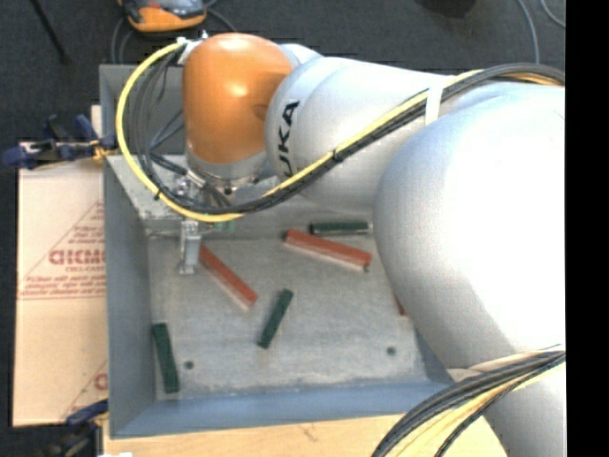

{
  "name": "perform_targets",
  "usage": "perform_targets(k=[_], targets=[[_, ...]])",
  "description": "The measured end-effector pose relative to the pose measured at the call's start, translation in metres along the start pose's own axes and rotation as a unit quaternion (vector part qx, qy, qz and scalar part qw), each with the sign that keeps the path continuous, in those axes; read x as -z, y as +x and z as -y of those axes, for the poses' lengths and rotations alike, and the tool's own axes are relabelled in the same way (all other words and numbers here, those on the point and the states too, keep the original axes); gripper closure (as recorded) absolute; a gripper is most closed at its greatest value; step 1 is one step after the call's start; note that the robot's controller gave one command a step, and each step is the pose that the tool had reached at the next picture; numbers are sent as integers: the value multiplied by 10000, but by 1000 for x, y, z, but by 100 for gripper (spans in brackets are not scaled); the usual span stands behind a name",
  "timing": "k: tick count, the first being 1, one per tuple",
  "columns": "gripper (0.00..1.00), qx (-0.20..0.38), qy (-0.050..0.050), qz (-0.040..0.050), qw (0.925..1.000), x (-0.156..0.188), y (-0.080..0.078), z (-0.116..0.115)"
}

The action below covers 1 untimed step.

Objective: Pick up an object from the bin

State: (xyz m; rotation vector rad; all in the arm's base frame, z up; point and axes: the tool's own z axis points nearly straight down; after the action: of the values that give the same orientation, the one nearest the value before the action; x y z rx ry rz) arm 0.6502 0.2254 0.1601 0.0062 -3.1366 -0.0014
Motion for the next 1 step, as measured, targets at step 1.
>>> perform_targets(k=[1], targets=[[0,-17,-10,42,10000,5,-2,1]])
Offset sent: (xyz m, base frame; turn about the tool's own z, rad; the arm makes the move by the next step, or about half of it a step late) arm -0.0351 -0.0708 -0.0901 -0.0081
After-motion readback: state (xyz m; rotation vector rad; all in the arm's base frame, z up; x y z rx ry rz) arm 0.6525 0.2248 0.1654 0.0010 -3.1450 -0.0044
